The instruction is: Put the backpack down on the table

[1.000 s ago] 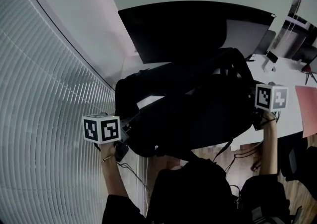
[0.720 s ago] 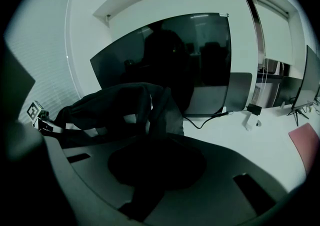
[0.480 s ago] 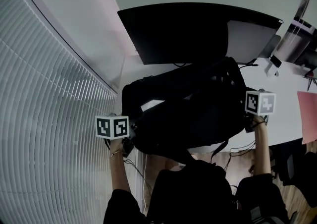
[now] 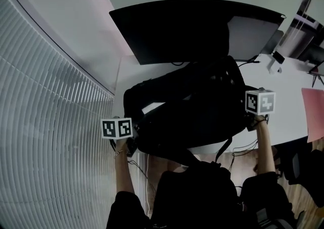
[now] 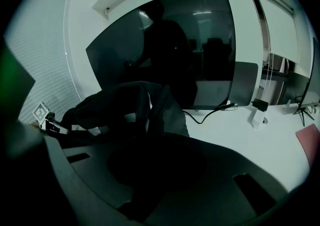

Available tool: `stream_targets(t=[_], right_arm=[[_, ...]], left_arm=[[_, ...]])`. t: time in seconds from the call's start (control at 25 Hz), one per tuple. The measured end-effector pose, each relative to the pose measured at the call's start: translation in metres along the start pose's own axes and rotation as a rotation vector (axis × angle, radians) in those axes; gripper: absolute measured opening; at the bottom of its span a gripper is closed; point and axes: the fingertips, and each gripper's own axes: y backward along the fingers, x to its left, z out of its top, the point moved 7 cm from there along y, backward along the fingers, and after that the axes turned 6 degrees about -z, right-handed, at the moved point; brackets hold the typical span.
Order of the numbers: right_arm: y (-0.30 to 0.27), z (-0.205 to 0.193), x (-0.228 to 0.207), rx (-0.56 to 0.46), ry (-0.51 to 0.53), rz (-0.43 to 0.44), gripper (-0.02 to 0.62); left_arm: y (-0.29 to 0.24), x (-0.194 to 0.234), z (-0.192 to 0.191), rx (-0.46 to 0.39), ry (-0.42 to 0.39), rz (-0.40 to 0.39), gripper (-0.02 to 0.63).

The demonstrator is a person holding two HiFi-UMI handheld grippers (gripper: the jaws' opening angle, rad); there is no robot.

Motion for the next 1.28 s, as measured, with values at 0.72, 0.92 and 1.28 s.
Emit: stream_targets(t=[0.72,0.92,1.28], right_arm=[[-0.005,-0.005,0.003,-0.012,-0.015,-0.038,0.106],[-0.003,-0.003,0.003,-0.041,-0.050,-0.035,0.181],[0.021,0.018,0.007,-0.176,-0.057,-0.025,0.219]], left_arm=[[-0.020,0.028,-0.031,0.034,0.097,0.154,0.274],[-0.016,0.028,-0.032,0.026,0.051,0.258,0.337],[0.001,0.020,-0.029,-0.022,-0.008,0.380,0.357]])
